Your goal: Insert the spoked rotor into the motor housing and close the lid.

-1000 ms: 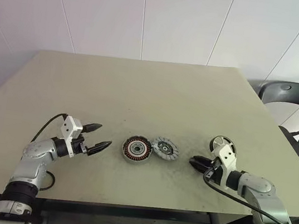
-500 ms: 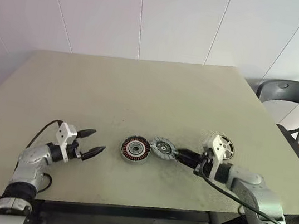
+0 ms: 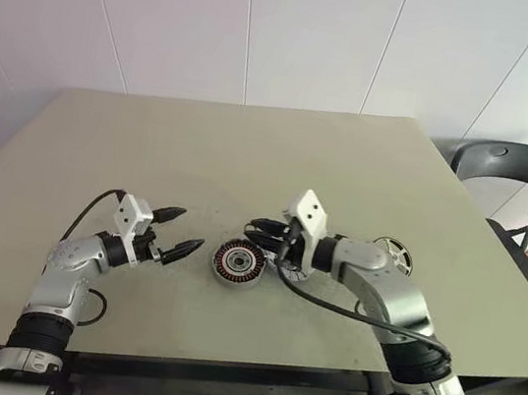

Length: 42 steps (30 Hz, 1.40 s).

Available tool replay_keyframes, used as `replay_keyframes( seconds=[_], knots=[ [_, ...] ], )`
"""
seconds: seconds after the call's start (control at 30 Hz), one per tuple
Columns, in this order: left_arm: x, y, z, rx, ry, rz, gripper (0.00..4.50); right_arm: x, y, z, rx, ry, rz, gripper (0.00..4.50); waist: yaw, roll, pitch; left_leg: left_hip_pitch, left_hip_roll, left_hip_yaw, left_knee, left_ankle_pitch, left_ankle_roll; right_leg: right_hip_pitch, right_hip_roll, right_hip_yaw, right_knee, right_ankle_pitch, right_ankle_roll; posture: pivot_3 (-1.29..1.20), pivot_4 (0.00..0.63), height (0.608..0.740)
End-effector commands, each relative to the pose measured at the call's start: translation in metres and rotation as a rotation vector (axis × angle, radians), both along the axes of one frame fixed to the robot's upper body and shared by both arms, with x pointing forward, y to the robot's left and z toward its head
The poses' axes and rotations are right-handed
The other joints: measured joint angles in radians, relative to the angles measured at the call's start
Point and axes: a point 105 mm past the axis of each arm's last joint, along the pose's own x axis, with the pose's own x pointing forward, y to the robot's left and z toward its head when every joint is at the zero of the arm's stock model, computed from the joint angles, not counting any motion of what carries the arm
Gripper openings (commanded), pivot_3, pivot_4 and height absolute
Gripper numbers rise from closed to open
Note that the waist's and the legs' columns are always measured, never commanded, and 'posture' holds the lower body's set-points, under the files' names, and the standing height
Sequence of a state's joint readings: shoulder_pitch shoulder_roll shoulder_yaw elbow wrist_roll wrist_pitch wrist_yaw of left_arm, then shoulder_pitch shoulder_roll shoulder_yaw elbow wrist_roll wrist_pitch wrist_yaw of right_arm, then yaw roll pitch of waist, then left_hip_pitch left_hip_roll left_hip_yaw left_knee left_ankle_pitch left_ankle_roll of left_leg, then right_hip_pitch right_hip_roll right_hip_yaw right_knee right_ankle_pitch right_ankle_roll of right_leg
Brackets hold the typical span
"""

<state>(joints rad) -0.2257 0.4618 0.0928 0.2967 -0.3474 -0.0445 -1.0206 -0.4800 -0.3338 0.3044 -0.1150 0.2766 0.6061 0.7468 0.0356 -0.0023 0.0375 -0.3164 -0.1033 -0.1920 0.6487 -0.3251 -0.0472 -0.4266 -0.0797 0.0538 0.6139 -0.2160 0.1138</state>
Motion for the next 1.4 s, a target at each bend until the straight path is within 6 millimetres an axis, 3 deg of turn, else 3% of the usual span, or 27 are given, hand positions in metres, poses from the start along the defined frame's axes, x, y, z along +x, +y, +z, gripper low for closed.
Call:
replay_keyframes(
  seconds=[0.03,0.3,0.8,1.23,1.4],
  knots=[
    [-0.004,0.000,0.021,-0.012,-0.043,0.009,4.50,-0.001,0.011,-0.009,-0.051,0.031,0.040,0.68,0.000,0.000,0.000,0.000,0.000,0.000,0.000,0.000,0.000,0.000,0.000,0.000,0.000,0.000,0.000,0.00,0.000,0.740],
    [-0.015,-0.008,0.040,-0.017,-0.048,0.021,4.50,-0.001,0.013,-0.032,-0.131,0.096,0.079,0.68,0.001,0.000,0.000,-0.001,0.000,0.001,0.000,0.000,0.000,-0.002,0.000,0.000,0.000,0.000,0.000,0.00,0.000,0.740],
    [-0.010,-0.008,0.037,-0.018,-0.035,0.033,4.50,-0.001,0.010,-0.042,-0.134,0.119,0.063,0.68,0.000,0.000,0.000,0.000,0.000,0.001,0.000,0.000,0.000,-0.001,0.000,0.000,0.000,0.000,0.000,0.00,0.000,0.740],
    [-0.023,0.009,-0.003,-0.020,-0.007,0.044,4.50,0.004,0.006,-0.042,-0.142,0.109,0.039,0.68,0.001,0.000,0.000,-0.001,0.000,0.001,0.000,0.000,0.000,-0.001,0.000,0.000,0.000,0.000,0.000,0.00,0.000,0.740],
    [-0.020,0.017,-0.012,-0.018,-0.006,0.046,4.50,0.007,0.002,-0.043,-0.151,0.099,0.028,0.68,0.001,0.000,0.000,0.000,0.000,0.001,0.000,0.000,0.000,-0.001,0.000,0.000,0.000,0.000,0.000,0.00,0.000,0.740]
  ],
)
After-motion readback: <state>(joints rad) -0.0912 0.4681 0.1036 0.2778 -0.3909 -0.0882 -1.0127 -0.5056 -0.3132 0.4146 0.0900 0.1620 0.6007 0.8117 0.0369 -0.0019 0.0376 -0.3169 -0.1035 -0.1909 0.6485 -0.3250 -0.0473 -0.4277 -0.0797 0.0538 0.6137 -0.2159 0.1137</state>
